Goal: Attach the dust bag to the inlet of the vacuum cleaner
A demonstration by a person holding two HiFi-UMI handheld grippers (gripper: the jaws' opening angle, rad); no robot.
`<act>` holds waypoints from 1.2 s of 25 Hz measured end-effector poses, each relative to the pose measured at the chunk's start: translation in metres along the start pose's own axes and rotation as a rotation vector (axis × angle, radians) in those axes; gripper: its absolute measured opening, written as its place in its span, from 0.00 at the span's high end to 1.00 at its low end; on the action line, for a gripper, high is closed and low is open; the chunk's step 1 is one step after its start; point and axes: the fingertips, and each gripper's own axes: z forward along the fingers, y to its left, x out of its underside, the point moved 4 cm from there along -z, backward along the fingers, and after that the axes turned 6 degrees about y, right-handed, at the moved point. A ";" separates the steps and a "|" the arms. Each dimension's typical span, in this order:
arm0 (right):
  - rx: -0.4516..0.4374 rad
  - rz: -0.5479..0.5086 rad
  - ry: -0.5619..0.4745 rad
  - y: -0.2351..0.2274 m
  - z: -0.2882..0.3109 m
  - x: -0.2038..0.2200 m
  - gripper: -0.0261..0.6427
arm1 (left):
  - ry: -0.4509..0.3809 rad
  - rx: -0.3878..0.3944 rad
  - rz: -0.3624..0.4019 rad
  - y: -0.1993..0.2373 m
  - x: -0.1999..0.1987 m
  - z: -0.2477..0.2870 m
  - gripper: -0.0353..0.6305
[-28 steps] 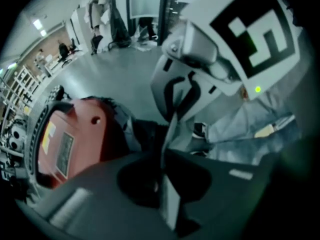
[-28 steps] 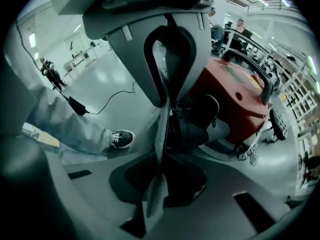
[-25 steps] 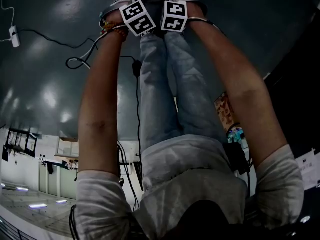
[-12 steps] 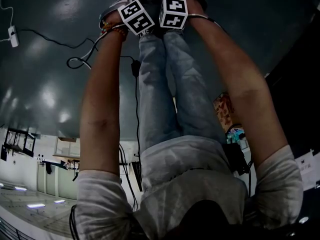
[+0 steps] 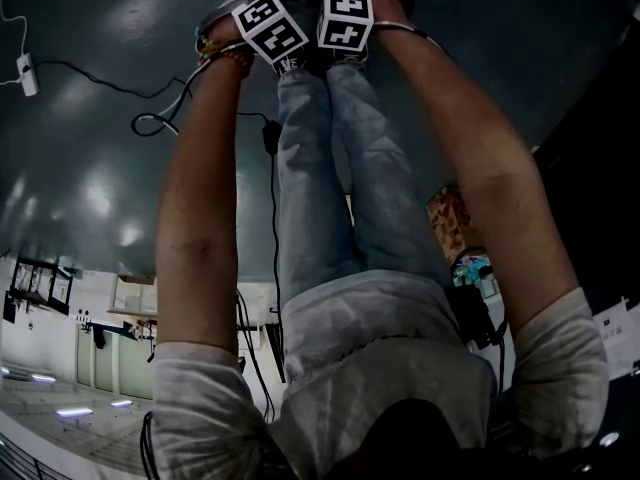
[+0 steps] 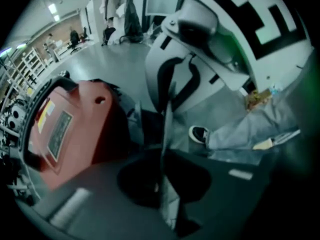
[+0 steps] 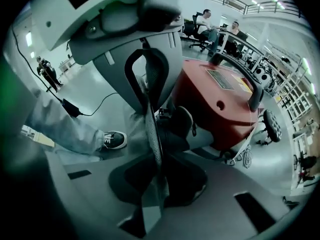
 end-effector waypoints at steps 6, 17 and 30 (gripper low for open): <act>-0.014 -0.042 0.013 0.005 0.004 0.003 0.90 | 0.016 0.005 0.015 0.001 -0.004 -0.002 0.91; -0.023 0.016 -0.005 0.001 -0.005 0.007 0.89 | -0.014 0.019 -0.034 0.002 -0.006 -0.012 0.83; 0.020 0.043 -0.071 0.004 -0.053 0.001 0.89 | -0.062 -0.015 -0.056 -0.005 -0.013 -0.056 0.83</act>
